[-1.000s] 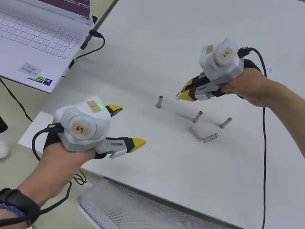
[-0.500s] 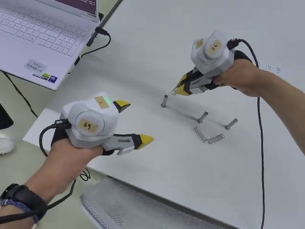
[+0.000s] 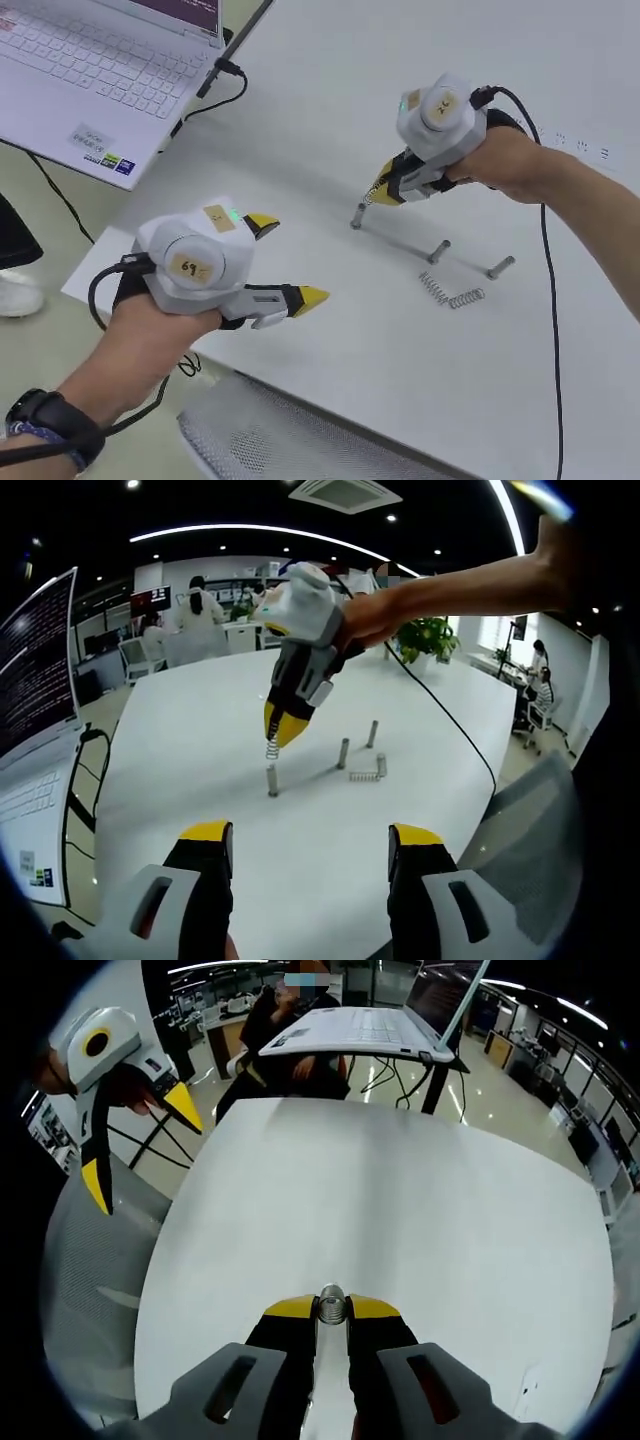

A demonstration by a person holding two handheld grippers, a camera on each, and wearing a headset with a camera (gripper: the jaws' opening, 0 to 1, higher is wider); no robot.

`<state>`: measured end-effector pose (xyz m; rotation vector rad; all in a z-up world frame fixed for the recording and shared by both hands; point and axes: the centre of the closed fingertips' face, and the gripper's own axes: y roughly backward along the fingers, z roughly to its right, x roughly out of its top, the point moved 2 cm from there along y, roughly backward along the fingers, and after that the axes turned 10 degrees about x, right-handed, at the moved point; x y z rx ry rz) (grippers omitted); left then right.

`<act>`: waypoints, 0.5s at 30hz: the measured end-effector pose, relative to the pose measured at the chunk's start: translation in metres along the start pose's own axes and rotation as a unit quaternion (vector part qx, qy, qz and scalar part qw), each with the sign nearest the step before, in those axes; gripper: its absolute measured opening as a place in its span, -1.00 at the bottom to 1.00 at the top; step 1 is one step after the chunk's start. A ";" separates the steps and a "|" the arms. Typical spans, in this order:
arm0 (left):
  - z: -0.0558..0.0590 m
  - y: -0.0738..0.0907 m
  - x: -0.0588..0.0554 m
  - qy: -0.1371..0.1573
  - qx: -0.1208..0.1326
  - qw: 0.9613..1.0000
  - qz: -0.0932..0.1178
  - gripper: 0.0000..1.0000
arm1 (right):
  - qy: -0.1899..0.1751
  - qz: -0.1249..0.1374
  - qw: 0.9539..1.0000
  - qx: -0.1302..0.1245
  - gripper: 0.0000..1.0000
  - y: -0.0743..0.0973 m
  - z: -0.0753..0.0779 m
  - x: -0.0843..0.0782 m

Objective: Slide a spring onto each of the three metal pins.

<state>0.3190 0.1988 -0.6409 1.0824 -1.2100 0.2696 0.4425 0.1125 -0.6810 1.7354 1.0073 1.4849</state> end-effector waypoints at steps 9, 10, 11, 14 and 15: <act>-0.004 0.001 -0.004 0.004 0.006 1.000 -0.004 0.16 | 0.012 -0.020 1.000 0.010 -0.82 -0.009 0.000 -0.004; -0.005 0.002 -0.004 0.005 0.007 1.000 -0.005 0.16 | 0.012 -0.021 1.000 0.011 -0.82 -0.010 0.001 -0.005; -0.005 0.002 -0.005 0.006 0.007 1.000 -0.005 0.16 | 0.013 -0.022 1.000 0.011 -0.82 -0.010 0.001 -0.005; -0.006 0.003 -0.007 0.007 0.008 1.000 -0.007 0.16 | 0.014 -0.024 1.000 0.010 -0.82 -0.011 0.003 -0.005; -0.007 0.003 -0.007 0.008 0.008 1.000 -0.007 0.16 | 0.014 -0.023 1.000 0.011 -0.82 -0.012 0.003 -0.005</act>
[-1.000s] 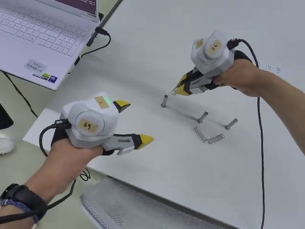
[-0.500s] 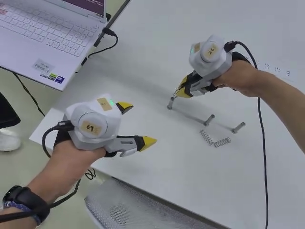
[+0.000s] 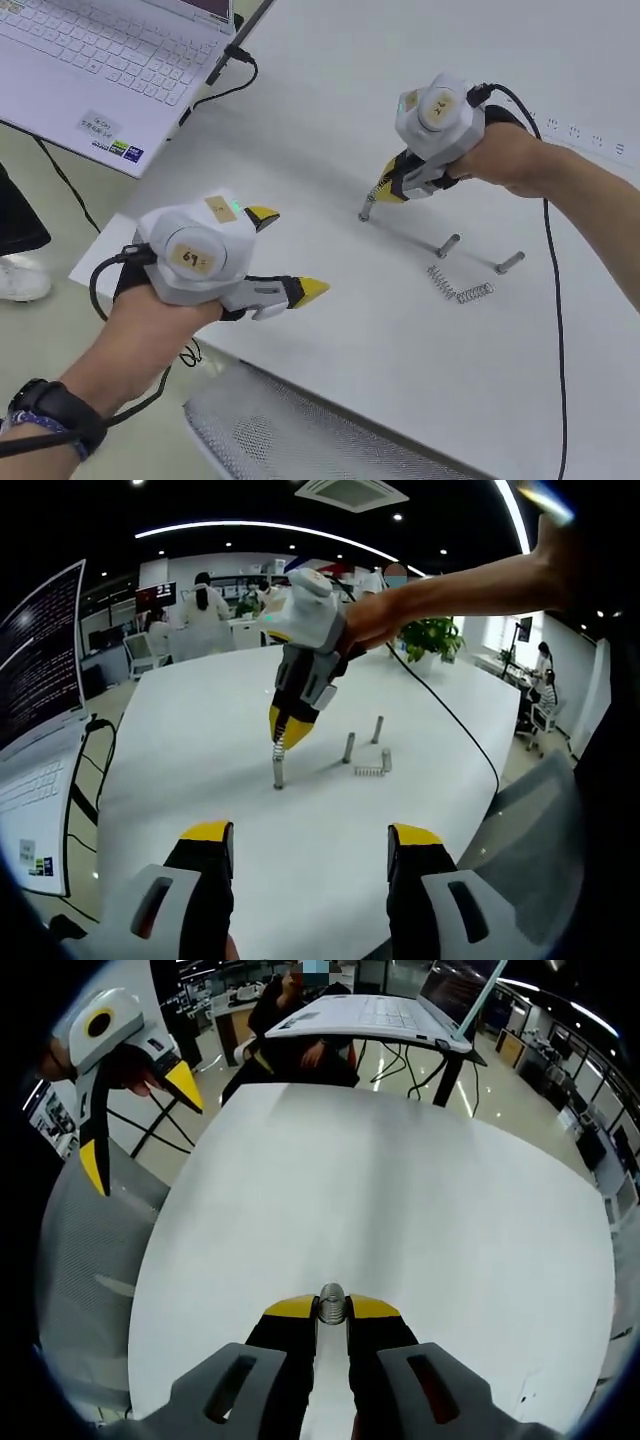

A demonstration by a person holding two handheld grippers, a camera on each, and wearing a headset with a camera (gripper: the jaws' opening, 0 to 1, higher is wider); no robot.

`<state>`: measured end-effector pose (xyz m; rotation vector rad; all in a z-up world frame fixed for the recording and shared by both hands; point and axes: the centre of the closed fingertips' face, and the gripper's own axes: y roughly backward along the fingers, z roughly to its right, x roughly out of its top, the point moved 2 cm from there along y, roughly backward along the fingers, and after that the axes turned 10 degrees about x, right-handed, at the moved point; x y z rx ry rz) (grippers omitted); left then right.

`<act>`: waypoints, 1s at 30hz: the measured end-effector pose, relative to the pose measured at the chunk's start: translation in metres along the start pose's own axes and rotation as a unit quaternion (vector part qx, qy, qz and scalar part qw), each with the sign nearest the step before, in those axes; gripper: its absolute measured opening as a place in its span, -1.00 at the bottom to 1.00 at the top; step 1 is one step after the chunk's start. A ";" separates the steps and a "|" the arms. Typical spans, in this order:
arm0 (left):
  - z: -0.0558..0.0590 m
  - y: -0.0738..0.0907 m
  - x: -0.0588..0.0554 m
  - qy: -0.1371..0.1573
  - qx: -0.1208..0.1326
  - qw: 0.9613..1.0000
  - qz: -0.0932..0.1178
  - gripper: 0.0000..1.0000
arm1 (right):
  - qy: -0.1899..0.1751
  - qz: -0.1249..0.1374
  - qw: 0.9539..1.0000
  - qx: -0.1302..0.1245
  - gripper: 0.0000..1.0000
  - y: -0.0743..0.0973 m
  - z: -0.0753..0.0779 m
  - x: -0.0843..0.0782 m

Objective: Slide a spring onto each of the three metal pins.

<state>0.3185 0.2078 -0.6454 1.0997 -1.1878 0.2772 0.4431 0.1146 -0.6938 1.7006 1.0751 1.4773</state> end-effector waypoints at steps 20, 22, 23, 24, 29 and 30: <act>0.000 -0.001 -0.005 0.003 -0.001 1.000 -0.004 0.15 | 0.019 -0.030 0.999 0.007 -0.82 -0.017 0.003 -0.002; 0.000 -0.002 -0.006 0.004 -0.002 1.000 -0.005 0.16 | 0.028 -0.043 0.999 0.006 -0.82 -0.021 0.004 -0.004; 0.000 -0.003 -0.006 0.004 -0.002 1.000 -0.006 0.15 | 0.029 -0.042 0.999 0.006 -0.82 -0.023 0.003 -0.003; 0.000 -0.003 -0.006 0.004 -0.002 1.000 -0.006 0.15 | 0.027 -0.042 0.999 0.008 -0.82 -0.024 0.003 -0.003; 0.000 -0.005 -0.005 0.006 -0.001 1.000 -0.005 0.15 | 0.029 -0.046 0.998 0.011 -0.82 -0.031 0.004 -0.003; 0.000 -0.005 -0.005 0.006 -0.002 1.000 -0.005 0.15 | 0.030 -0.047 0.998 0.011 -0.82 -0.032 0.004 -0.003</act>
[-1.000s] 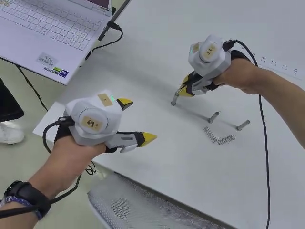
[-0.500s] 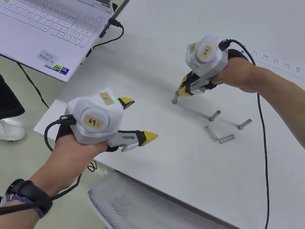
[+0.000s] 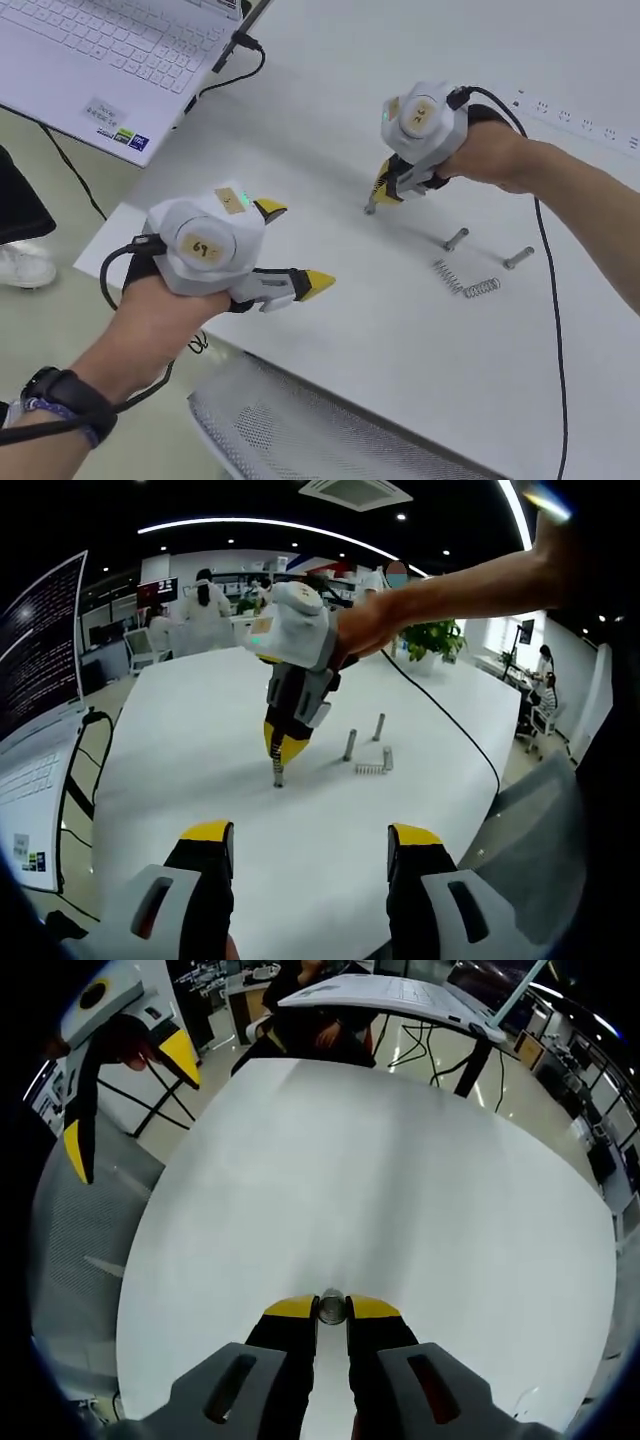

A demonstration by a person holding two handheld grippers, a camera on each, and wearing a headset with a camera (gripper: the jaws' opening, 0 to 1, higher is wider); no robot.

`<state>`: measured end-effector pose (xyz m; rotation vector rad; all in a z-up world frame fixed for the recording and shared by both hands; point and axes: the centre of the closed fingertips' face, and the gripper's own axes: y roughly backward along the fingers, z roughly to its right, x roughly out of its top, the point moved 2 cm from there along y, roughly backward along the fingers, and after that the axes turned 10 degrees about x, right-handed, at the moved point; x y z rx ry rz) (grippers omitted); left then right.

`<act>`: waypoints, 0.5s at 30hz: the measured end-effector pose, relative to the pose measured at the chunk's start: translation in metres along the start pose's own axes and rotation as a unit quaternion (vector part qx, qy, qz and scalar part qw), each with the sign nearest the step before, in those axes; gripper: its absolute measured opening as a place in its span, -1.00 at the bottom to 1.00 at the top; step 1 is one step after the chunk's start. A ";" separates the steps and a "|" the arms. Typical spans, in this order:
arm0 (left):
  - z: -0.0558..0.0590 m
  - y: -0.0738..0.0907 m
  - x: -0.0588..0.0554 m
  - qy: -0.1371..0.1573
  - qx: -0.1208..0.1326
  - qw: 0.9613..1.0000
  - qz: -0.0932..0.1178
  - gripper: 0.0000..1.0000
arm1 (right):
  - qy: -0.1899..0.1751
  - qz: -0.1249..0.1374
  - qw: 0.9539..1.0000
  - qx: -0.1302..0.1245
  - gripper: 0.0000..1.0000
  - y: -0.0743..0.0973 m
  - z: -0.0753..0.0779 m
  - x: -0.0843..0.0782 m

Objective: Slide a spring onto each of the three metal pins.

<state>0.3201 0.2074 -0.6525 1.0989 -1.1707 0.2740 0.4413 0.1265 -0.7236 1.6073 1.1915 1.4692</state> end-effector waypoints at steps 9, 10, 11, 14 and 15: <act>0.000 -0.002 -0.001 0.002 0.001 1.000 -0.001 0.15 | 0.004 -0.010 1.000 0.004 -0.82 -0.011 0.001 -0.001; 0.000 -0.002 -0.001 0.002 0.002 1.000 -0.001 0.15 | 0.005 -0.011 1.000 0.005 -0.82 -0.012 0.001 -0.001; 0.000 -0.002 -0.001 0.003 0.002 1.000 -0.001 0.15 | 0.005 -0.012 1.000 0.005 -0.82 -0.013 0.001 -0.002; -0.001 -0.002 -0.001 0.004 0.003 1.000 -0.002 0.15 | 0.006 -0.016 1.000 0.008 -0.82 -0.015 0.001 -0.003; 0.000 -0.002 -0.001 0.005 0.003 1.000 -0.002 0.15 | 0.006 -0.016 1.000 0.009 -0.82 -0.016 0.001 -0.003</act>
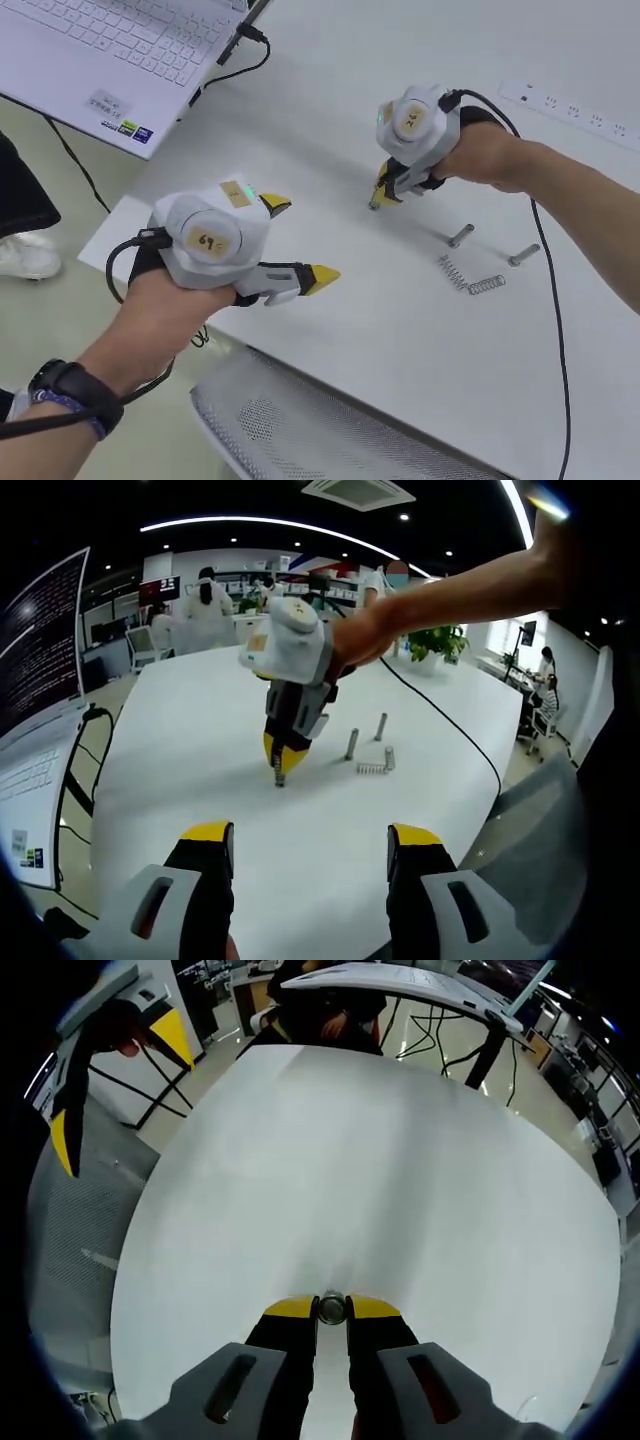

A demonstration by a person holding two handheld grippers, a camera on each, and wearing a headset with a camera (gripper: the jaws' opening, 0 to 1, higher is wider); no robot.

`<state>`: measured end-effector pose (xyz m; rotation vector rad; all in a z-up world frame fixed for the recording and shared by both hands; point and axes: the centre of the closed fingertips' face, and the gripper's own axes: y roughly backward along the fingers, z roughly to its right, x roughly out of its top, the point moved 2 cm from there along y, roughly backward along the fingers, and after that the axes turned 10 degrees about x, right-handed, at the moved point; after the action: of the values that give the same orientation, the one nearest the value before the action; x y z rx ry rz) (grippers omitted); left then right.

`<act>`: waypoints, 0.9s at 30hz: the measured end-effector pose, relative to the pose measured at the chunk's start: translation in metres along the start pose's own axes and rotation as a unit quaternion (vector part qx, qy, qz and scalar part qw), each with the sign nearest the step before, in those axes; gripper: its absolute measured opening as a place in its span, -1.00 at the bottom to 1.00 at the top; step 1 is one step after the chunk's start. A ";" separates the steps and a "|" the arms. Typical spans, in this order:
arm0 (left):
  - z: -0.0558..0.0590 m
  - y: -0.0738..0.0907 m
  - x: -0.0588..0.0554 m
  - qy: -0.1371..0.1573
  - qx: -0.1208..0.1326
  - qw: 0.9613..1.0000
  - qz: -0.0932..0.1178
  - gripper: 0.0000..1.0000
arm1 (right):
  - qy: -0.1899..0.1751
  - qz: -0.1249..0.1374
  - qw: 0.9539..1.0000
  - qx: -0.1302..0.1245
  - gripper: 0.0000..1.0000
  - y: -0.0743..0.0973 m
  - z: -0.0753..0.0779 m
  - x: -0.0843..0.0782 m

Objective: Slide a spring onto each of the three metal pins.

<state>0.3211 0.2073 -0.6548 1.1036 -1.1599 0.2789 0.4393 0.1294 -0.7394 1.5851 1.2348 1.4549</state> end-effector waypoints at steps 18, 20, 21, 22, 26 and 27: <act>-0.001 -0.001 0.002 -0.002 -0.002 1.000 0.001 0.16 | -0.015 0.008 1.000 -0.010 -0.62 0.006 0.001 -0.002; -0.001 -0.001 0.002 -0.004 -0.003 1.000 0.002 0.16 | -0.017 0.009 1.000 -0.013 -0.59 0.009 0.001 -0.003; -0.001 -0.001 0.003 -0.005 -0.003 1.000 0.002 0.16 | -0.018 0.010 1.000 -0.014 -0.58 0.010 0.000 -0.002; -0.001 -0.001 0.003 -0.005 -0.003 1.000 0.002 0.16 | -0.018 0.012 1.000 -0.015 -0.57 0.011 0.000 -0.002; 0.000 0.000 0.003 -0.006 -0.004 1.000 0.003 0.16 | -0.024 0.018 0.999 -0.019 -0.54 0.016 -0.004 -0.003; 0.000 0.001 0.003 -0.006 -0.003 1.000 0.003 0.16 | -0.026 0.021 0.999 -0.019 -0.53 0.017 -0.005 -0.003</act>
<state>0.3217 0.2062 -0.6519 1.0975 -1.1745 0.2739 0.4386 0.1197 -0.7242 1.6219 1.1445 1.4459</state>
